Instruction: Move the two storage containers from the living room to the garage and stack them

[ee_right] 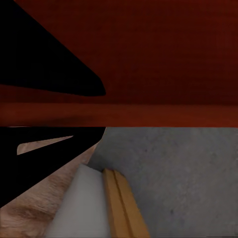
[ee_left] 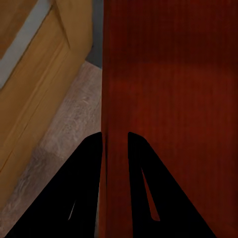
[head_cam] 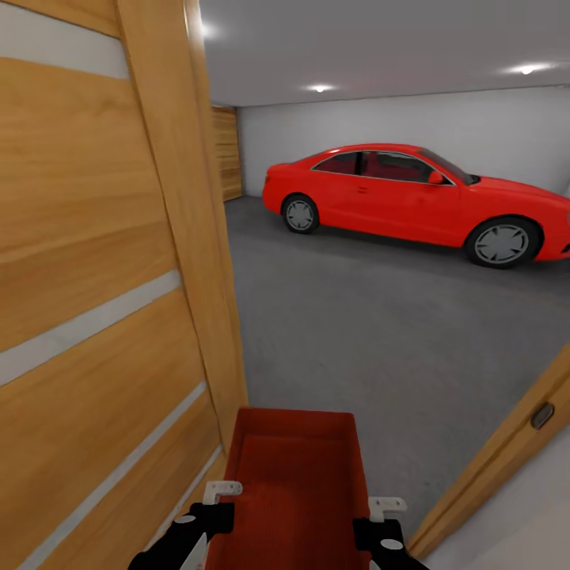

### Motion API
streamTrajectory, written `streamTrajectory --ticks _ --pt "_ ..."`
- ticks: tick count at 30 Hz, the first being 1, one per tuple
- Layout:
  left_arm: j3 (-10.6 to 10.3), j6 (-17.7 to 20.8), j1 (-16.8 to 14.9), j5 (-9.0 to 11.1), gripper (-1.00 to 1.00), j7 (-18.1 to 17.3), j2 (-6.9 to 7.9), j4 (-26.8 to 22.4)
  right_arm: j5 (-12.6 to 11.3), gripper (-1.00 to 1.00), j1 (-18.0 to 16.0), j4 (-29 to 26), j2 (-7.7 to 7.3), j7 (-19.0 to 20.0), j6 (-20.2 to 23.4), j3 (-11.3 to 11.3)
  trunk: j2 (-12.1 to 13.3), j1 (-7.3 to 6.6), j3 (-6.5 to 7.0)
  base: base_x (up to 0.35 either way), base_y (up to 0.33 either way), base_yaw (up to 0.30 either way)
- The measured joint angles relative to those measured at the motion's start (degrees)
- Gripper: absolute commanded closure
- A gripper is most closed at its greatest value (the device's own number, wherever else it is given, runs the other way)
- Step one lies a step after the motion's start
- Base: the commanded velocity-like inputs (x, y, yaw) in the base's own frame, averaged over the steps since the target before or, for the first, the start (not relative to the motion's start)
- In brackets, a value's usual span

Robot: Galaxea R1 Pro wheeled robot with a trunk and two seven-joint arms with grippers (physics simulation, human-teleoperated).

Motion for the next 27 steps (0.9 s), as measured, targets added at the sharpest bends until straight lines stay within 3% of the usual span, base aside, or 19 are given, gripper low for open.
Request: streamTrajectory --ticks 11,27 --pt "0.0 0.0 0.0 0.0 1.0 0.0 0.0 0.0 0.0 1.0 0.0 0.0 0.0 0.0 0.0 0.0 0.0 0.01 0.0 0.18 0.139 -0.254" --pt "0.0 -0.1 0.0 0.0 1.0 0.0 -0.04 0.0 0.1 1.0 0.0 -0.1 -0.03 0.0 0.0 -0.1 0.0 0.02 0.0 0.009 0.004 -0.255"
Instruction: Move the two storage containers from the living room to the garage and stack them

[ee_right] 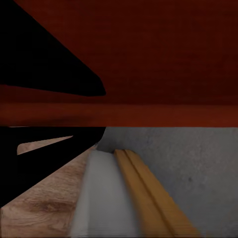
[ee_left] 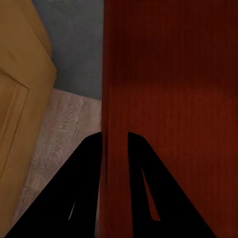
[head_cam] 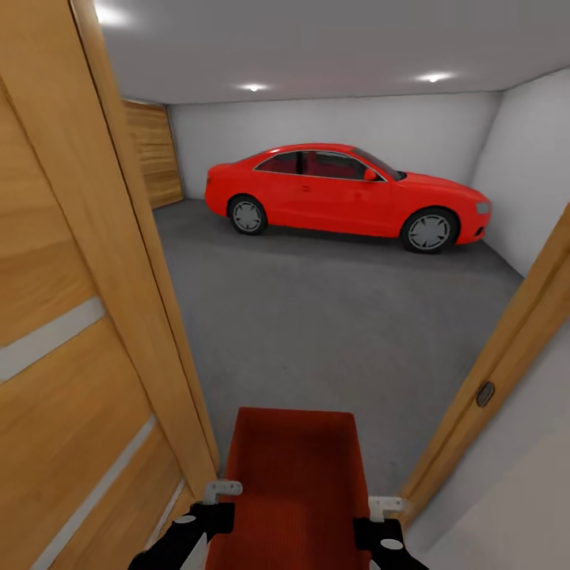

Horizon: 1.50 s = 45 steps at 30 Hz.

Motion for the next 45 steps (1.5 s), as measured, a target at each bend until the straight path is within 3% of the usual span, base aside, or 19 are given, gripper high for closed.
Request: streamTrajectory --ticks 11,26,43,45 --pt "0.0 0.1 0.0 0.0 1.0 0.2 -0.13 0.0 -0.1 1.0 0.0 0.1 -0.11 0.2 0.0 0.0 0.0 0.0 0.0 0.009 0.017 -0.238" --pt "-0.1 0.2 0.0 0.0 1.0 0.0 0.01 -0.1 -0.1 1.0 0.0 0.1 0.01 0.1 0.0 0.0 0.0 -0.01 0.0 0.157 0.22 -0.018" --pt "0.0 0.1 0.0 0.0 1.0 0.0 0.01 0.0 -0.1 1.0 0.0 0.1 0.01 0.0 0.0 0.1 0.0 0.0 0.0 0.005 0.006 -0.26" --pt "0.1 0.2 0.0 -0.3 1.0 0.5 -0.5 -0.1 -0.2 1.0 0.0 0.1 -0.45 0.7 0.0 0.0 0.0 -0.01 0.0 0.103 0.163 -0.055"
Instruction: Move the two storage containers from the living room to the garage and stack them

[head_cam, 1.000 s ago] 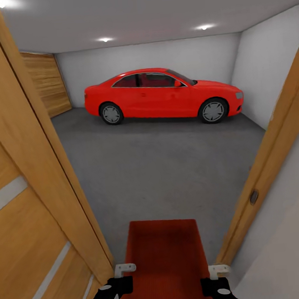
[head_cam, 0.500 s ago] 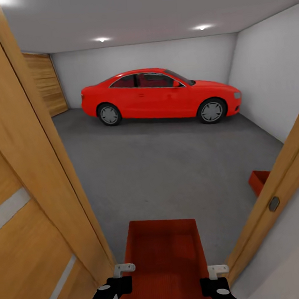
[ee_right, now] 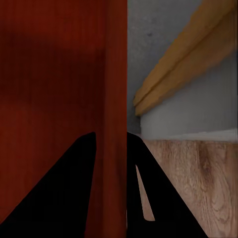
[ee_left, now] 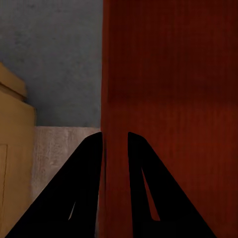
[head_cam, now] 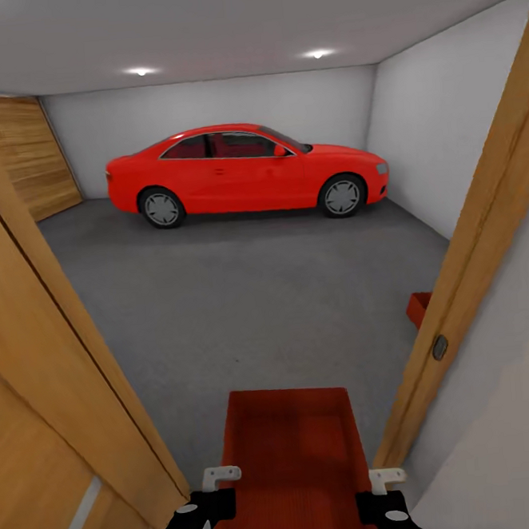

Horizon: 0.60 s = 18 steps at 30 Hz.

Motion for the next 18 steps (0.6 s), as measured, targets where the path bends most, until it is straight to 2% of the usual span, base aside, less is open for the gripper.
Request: streamTrajectory --ticks 7,12,18 --pt "-0.3 0.1 0.0 0.3 1.0 -0.5 0.54 0.0 -0.3 1.0 0.0 0.1 0.48 -0.7 0.0 0.3 0.0 0.0 0.0 0.141 0.218 -0.01" --pt "-0.2 -0.1 0.0 0.3 1.0 -0.5 0.53 0.0 0.1 1.0 0.0 0.0 0.48 -0.7 0.0 0.1 0.0 0.01 0.0 0.021 0.026 -0.024" --pt "-0.2 -0.1 0.0 0.3 1.0 -0.5 0.53 0.0 0.1 1.0 0.0 0.0 0.48 -0.7 0.0 0.1 0.0 0.01 0.0 0.0 0.0 -0.168"
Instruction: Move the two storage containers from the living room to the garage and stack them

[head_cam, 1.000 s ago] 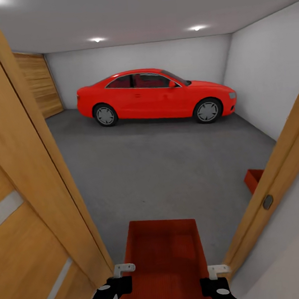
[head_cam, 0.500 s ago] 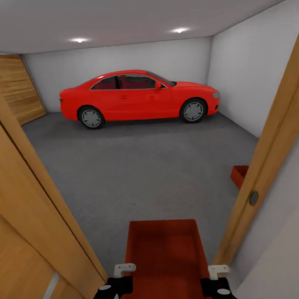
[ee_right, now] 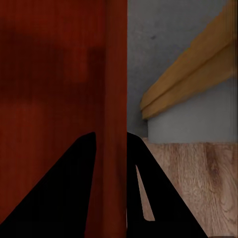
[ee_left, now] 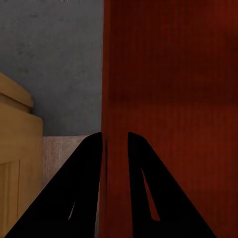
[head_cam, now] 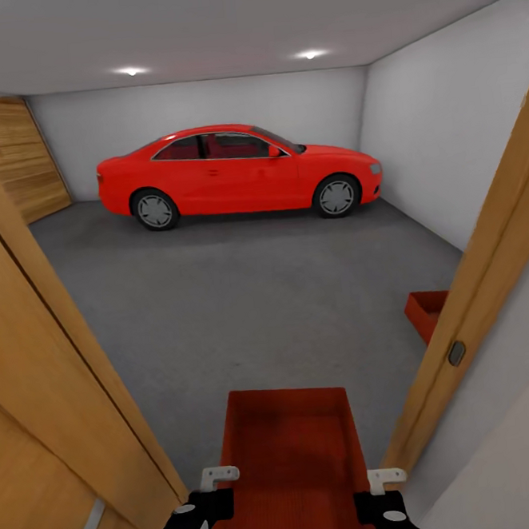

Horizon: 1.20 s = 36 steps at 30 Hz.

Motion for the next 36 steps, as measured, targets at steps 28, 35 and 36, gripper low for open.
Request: streamTrajectory --ticks 28,35,36 --pt "0.0 0.0 0.0 0.0 1.0 0.1 -0.05 0.0 0.0 1.0 0.0 0.0 -0.05 0.1 0.0 0.0 0.0 0.0 0.0 0.0 0.0 -0.029" --pt "0.0 0.0 0.0 0.0 1.0 0.1 -0.05 0.0 0.0 1.0 0.0 0.0 -0.05 0.1 0.0 0.0 0.0 0.0 0.0 0.0 0.0 0.0" --pt "0.0 0.0 0.0 0.0 1.0 0.1 -0.06 0.0 0.0 1.0 0.0 0.0 -0.06 0.1 0.0 0.0 0.0 0.0 0.0 0.0 0.0 0.0"
